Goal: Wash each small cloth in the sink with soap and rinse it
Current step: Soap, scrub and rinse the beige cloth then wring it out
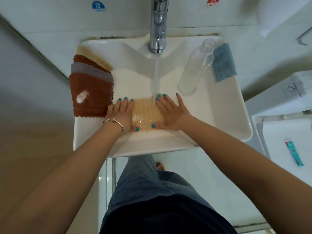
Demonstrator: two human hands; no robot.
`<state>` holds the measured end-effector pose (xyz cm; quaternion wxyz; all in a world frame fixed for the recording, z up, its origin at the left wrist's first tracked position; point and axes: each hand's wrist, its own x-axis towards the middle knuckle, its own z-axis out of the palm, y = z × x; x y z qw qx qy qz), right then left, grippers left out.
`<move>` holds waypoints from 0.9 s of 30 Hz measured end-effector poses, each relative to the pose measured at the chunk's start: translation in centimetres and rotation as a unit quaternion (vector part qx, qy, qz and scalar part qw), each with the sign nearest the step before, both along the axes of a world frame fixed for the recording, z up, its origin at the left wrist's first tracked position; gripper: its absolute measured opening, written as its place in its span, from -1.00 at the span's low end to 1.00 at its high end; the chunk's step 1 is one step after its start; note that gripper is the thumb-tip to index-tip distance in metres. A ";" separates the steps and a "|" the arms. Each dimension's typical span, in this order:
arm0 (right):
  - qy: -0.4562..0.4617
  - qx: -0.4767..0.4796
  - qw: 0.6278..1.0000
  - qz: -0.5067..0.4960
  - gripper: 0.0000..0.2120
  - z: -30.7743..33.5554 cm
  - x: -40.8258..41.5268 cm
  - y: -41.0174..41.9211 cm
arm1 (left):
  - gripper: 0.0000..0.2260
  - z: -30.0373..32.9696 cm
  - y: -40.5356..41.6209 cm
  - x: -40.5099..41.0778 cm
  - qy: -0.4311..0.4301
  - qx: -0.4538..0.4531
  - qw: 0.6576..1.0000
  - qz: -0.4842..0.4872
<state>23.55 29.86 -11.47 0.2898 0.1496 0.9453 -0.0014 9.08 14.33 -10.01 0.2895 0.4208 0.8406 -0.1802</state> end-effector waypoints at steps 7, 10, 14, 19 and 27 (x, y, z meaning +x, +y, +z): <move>-0.022 0.085 0.996 -0.006 -0.12 1.1 4.8 2.7 | -0.10 -1.8 2.1 1.3 -0.102 0.129 0.985 -0.057; -0.059 0.119 0.990 -0.046 -0.10 1.7 7.2 4.0 | -0.10 -2.3 4.1 2.6 -0.114 0.151 0.975 -0.119; -0.078 0.136 0.983 -0.093 -0.08 1.8 8.8 4.4 | 0.00 -2.5 5.5 3.1 -0.106 0.173 0.974 -0.098; -0.079 0.093 0.984 -0.133 -0.09 1.8 6.6 3.7 | 0.06 -3.0 4.6 1.8 -0.071 0.173 0.978 -0.087; -0.070 0.007 0.987 -0.144 -0.04 1.9 2.4 1.4 | 0.09 -2.9 1.1 -1.0 -0.041 0.158 0.985 -0.046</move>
